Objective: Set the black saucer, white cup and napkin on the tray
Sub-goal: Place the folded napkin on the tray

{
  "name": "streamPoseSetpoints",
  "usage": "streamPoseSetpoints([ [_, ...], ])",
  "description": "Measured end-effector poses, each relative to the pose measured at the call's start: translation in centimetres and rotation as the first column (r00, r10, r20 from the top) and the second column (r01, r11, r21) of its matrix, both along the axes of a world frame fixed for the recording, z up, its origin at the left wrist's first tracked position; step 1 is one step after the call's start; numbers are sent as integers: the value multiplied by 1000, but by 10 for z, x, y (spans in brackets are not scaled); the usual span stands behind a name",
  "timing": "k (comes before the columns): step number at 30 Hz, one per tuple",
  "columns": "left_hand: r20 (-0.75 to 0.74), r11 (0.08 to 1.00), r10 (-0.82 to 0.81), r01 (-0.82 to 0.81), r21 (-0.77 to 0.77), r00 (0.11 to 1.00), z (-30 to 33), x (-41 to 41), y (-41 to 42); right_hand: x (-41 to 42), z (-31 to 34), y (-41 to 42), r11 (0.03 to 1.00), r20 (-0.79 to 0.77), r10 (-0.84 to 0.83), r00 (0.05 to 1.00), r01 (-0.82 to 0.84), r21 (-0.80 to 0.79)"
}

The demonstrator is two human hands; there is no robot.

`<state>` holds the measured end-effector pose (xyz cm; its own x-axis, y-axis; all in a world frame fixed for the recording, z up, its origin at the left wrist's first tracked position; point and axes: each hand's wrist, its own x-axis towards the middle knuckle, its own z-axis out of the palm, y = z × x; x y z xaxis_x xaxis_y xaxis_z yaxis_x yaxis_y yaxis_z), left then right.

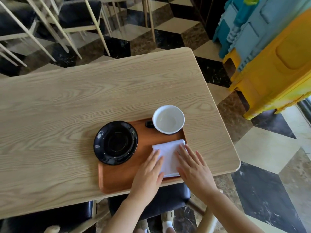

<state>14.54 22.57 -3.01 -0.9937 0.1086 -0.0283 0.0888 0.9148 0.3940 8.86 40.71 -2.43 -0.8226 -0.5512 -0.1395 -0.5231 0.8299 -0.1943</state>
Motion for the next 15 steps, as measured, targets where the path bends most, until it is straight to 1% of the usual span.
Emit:
streamPoseSetpoints([
  [2, 38, 999, -3, 5, -45, 999, 2, 1, -1, 0, 2, 1, 1000, 44, 3, 999, -4, 18],
  [4, 62, 998, -6, 10, -66, 998, 3, 1, -3, 0, 5, -1, 999, 56, -27, 998, 25, 28],
  [6, 57, 997, -29, 33, -75, 998, 7, 2, -5, 2, 11, -10, 998, 64, -67, 996, 65, 22],
  [8, 24, 995, -24, 26, -98, 999, 16, 4, -11, 3, 19, -27, 998, 39, -55, 998, 56, -16],
  [9, 10, 994, 7, -6, -109, 1000, 22, 6, -17, 3, 22, -38, 999, 16, -30, 999, 31, -38],
  [11, -5, 985, 119, -118, -125, 993, 28, 12, -36, 2, 25, -62, 997, -19, 32, 999, -33, -74],
  [13, 22, 964, 230, -224, -143, 973, 28, 21, -60, -1, 28, -87, 993, -31, 87, 996, -89, -74],
  [15, 72, 949, 278, -262, -177, 958, 24, 32, -84, -4, 29, -110, 988, -27, 143, 989, -145, -51],
])
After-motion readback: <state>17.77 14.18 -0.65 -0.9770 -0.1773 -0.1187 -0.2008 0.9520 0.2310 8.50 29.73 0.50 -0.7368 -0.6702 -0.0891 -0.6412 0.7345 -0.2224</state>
